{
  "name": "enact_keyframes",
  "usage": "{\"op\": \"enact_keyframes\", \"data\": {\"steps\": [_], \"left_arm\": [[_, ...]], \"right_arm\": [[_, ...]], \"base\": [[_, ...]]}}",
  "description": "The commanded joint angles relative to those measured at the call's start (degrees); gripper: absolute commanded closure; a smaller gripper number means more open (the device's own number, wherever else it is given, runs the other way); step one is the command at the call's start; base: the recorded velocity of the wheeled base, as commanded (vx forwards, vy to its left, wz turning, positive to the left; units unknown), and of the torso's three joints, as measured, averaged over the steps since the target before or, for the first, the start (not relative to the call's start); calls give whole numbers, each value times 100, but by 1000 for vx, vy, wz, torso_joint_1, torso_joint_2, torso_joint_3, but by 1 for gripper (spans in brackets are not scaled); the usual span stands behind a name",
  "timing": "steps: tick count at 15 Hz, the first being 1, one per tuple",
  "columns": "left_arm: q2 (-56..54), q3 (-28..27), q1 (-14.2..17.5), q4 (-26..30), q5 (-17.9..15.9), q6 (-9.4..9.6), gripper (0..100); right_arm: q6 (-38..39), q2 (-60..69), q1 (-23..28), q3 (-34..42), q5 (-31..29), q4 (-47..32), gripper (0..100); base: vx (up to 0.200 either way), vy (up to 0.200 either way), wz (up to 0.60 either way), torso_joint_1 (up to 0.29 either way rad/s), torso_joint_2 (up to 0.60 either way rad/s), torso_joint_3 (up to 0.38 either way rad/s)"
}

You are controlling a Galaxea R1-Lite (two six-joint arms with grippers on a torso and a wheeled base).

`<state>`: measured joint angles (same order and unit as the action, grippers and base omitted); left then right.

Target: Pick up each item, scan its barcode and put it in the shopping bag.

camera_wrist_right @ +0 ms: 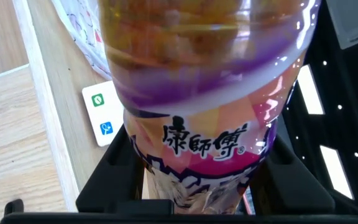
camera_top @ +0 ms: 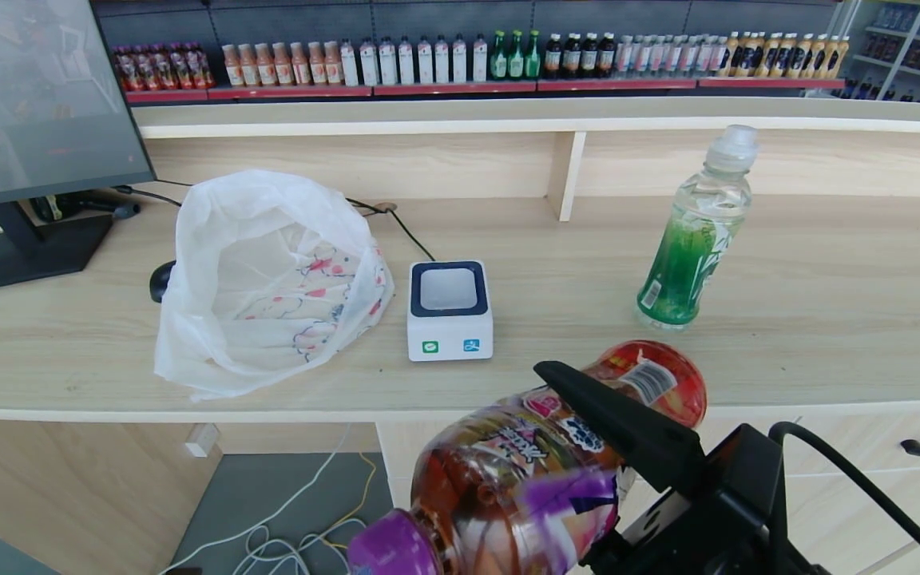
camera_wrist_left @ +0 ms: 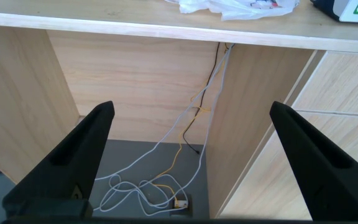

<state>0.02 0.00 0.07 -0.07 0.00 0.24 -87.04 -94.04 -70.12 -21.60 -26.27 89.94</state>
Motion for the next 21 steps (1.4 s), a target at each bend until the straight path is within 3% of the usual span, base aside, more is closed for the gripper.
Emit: {"op": "enact_keyframes", "data": {"steps": [1, 9, 14, 16, 21], "left_arm": [[-2, 0, 1, -1, 0, 2, 0], [-2, 0, 1, -1, 0, 2, 0], [-2, 0, 1, -1, 9, 2, 0], [-2, 0, 1, -1, 0, 2, 0], [-2, 0, 1, -1, 0, 2, 0]], "right_arm": [[3, -18, -10, -11, -1, 6, 100], [469, 96, -46, -90, -10, 6, 100], [1225, 281, -28, -433, -300, 6, 100], [1937, 228, 51, -468, -344, 6, 100], [4600, 114, 886, -468, -317, 6, 100]], "base": [[0, 0, 0, 0, 0, 0], [0, 0, 0, 0, 0, 0], [0, 0, 0, 0, 0, 0], [0, 0, 0, 0, 0, 0], [0, 0, 0, 0, 0, 0]]}}
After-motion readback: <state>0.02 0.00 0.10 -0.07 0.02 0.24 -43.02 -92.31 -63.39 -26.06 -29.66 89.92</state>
